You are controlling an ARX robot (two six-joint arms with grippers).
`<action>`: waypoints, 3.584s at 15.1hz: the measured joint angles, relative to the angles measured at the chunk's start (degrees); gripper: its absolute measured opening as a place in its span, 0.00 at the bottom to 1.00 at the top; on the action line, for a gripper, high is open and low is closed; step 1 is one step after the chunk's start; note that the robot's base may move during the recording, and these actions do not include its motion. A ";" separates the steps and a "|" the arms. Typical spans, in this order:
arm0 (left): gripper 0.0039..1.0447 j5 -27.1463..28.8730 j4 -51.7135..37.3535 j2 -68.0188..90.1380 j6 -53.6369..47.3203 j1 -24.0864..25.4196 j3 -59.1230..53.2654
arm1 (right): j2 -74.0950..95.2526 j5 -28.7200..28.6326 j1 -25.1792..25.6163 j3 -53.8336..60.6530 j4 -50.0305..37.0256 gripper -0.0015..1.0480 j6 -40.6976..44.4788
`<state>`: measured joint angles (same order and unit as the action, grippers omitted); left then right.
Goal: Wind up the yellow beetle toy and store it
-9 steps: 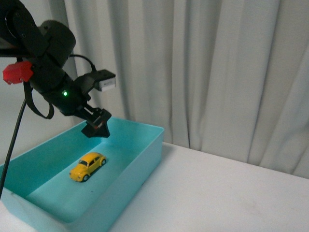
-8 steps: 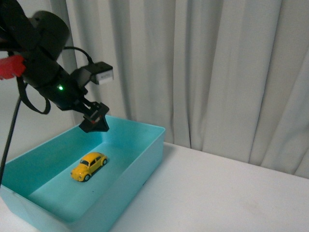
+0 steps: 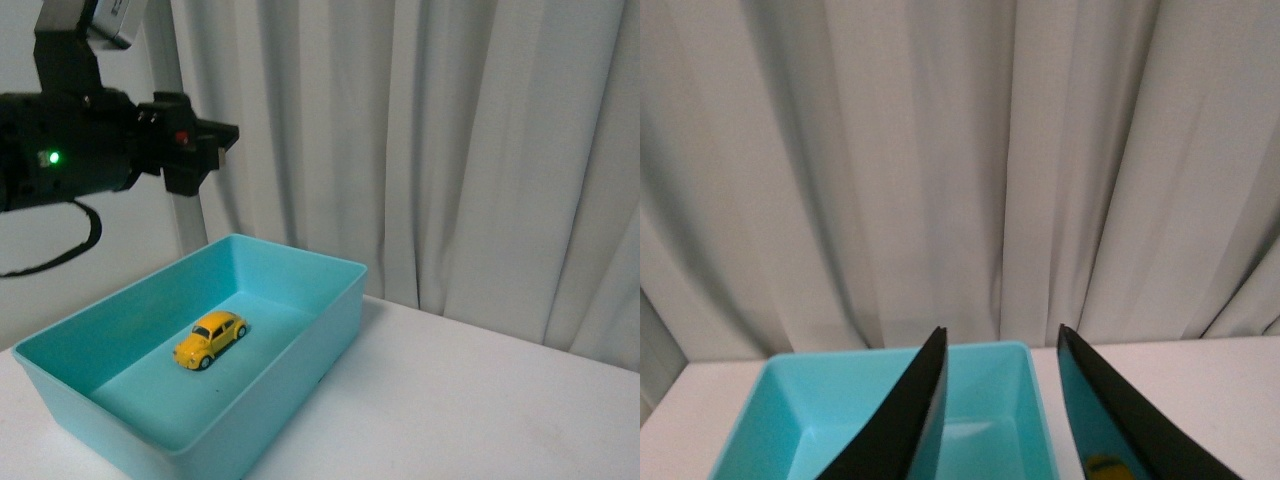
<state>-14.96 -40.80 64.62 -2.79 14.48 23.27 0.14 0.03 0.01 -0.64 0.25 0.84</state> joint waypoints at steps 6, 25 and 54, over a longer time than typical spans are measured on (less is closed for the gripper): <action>0.01 7.43 0.72 -14.14 2.40 -7.04 -13.33 | 0.00 -0.02 0.00 0.00 -0.02 0.94 0.00; 0.01 14.99 23.80 -47.84 2.45 -14.45 -22.73 | 0.00 -0.02 0.00 0.00 -0.02 0.94 0.00; 0.94 14.99 41.00 -64.37 2.58 -14.45 -22.71 | 0.00 0.00 0.00 0.00 0.00 0.94 0.00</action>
<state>0.03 0.21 0.25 -0.21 0.03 0.56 0.14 0.03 0.01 -0.64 0.25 0.84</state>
